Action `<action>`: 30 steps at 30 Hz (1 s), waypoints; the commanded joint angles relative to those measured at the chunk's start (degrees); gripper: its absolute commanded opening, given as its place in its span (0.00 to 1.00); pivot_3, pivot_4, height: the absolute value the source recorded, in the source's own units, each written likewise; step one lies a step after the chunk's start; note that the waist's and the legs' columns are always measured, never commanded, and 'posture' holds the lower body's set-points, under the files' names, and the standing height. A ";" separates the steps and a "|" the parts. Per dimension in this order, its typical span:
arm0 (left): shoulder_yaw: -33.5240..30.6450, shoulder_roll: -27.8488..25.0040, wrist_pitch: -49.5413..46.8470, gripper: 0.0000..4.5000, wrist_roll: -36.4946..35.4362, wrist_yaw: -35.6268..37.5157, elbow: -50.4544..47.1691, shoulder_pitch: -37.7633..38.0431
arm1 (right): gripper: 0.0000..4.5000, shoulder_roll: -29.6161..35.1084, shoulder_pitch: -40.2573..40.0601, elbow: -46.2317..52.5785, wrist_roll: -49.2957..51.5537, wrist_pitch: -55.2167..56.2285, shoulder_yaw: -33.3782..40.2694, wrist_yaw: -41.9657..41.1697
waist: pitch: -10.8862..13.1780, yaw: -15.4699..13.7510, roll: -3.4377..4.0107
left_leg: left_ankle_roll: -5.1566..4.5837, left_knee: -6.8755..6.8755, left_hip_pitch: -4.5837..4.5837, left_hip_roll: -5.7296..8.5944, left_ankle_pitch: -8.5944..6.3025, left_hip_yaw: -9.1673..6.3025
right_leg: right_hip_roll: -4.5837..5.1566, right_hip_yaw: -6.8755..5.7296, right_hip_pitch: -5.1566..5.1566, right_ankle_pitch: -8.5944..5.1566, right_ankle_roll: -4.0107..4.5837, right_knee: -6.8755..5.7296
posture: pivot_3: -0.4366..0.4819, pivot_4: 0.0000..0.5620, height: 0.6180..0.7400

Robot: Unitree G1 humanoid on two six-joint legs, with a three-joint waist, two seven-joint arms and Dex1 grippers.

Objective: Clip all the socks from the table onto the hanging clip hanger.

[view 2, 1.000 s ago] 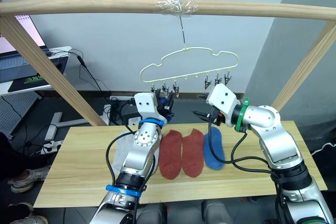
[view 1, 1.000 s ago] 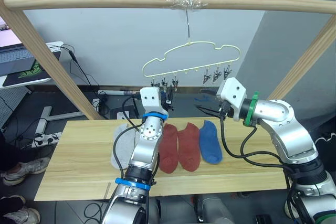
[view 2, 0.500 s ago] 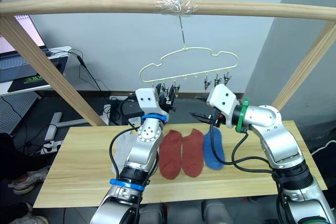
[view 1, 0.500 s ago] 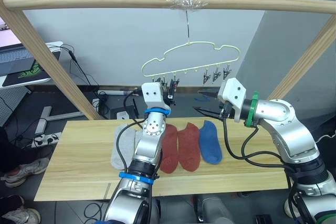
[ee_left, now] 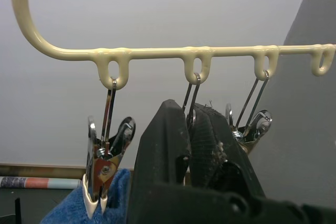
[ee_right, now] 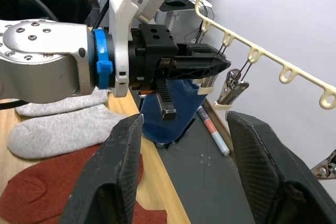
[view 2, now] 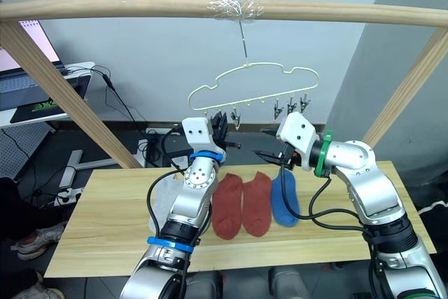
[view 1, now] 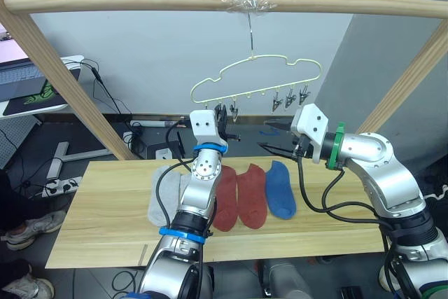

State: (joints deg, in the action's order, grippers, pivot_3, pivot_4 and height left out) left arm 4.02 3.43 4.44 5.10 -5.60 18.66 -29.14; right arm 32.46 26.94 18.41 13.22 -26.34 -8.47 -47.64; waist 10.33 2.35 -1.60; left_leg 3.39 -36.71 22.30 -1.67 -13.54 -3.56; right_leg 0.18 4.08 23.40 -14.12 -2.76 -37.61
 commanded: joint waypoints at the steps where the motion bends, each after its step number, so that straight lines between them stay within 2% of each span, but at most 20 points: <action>1: -0.52 -0.58 1.22 0.01 -0.06 0.40 -1.95 -1.26 | 0.78 -0.17 -3.97 1.55 -0.47 0.40 1.38 2.49 | 0.00 -0.06 0.00 | 0.00 0.00 0.00 0.00 0.00 0.00 | 0.00 0.00 0.00 0.00 0.00 0.00 | 0.43 0.26 0.97; 4: -0.49 -1.17 0.86 0.01 -1.23 2.24 -3.05 -1.40 | 1.00 -1.86 -8.19 -0.92 -4.61 2.19 0.69 8.07 | 0.00 -0.14 0.00 | 0.00 0.01 0.03 0.00 0.00 -0.01 | 0.00 0.00 0.00 0.00 0.00 0.01 | 0.43 0.26 0.97; 7: -0.19 -1.60 0.49 0.01 -2.40 4.97 -4.52 -1.32 | 1.00 -4.02 -11.19 -7.16 -9.89 5.57 -2.22 12.46 | 0.00 -0.09 0.00 | 0.00 -0.05 0.02 0.00 0.00 0.02 | 0.00 0.02 0.01 0.01 -0.02 -0.01 | 0.42 0.26 0.97; 10: 0.34 -1.88 -0.13 0.01 -2.80 7.08 -6.23 -0.85 | 1.00 -8.40 -11.20 -17.67 -13.46 9.21 -4.26 17.27 | 0.00 0.16 0.00 | 0.00 -0.10 0.02 0.00 0.00 0.03 | 0.00 0.02 0.01 0.03 -0.04 -0.03 | 0.43 0.27 0.97; 14: 0.55 -2.02 -1.25 0.01 -3.17 8.62 -7.62 -0.39 | 1.00 -15.27 -6.57 -33.55 -14.39 12.74 -1.51 24.53 | 0.03 0.46 0.04 | 0.00 -0.14 0.03 0.00 0.00 0.03 | 0.00 0.03 0.01 0.04 -0.04 -0.07 | 0.44 0.27 0.97; 18: 0.40 -2.11 -2.41 0.01 -3.37 9.13 -8.66 0.11 | 1.00 -19.53 -0.67 -50.06 -13.89 16.26 1.80 29.91 | 0.03 0.47 0.03 | 0.00 -0.15 0.05 0.00 0.00 0.02 | 0.00 0.03 0.02 0.06 -0.05 -0.07 | 0.46 0.28 0.97; 22: 0.36 -2.37 -3.77 0.01 -3.48 9.85 -10.19 1.00 | 1.00 -22.30 3.11 -62.45 -13.48 17.88 3.53 31.20 | 0.03 0.00 0.03 | 0.00 -0.09 0.06 0.00 0.00 -0.02 | 0.00 0.01 0.02 0.08 -0.01 -0.06 | 0.48 0.28 0.97; 25: 0.18 -2.61 -4.39 0.01 -3.56 10.08 -10.59 1.23 | 0.79 -22.98 4.04 -66.57 -13.76 18.69 4.15 30.88 | 0.03 -0.17 0.04 | 0.00 -0.07 0.06 0.00 0.00 -0.02 | 0.00 0.02 0.02 0.09 0.01 -0.04 | 0.48 0.28 0.97; 30: -0.70 -3.05 -5.25 0.01 -4.19 10.48 -10.55 0.95 | 0.41 -23.01 2.97 -66.87 -14.21 19.87 4.13 30.07 | 0.03 -0.31 0.04 | 0.00 -0.12 0.04 0.00 0.00 -0.01 | 0.00 0.02 0.00 0.06 -0.06 -0.07 | 0.48 0.28 0.97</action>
State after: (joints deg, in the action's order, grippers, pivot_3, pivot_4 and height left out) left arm 3.84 0.29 -1.03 1.84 4.53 11.04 -27.55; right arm 8.91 30.77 -48.16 -0.94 -6.56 -5.14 -17.46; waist 10.36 2.04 -1.56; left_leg 3.39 -36.84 22.33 -1.67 -13.54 -3.58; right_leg 0.19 4.10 23.40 -14.06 -2.81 -37.69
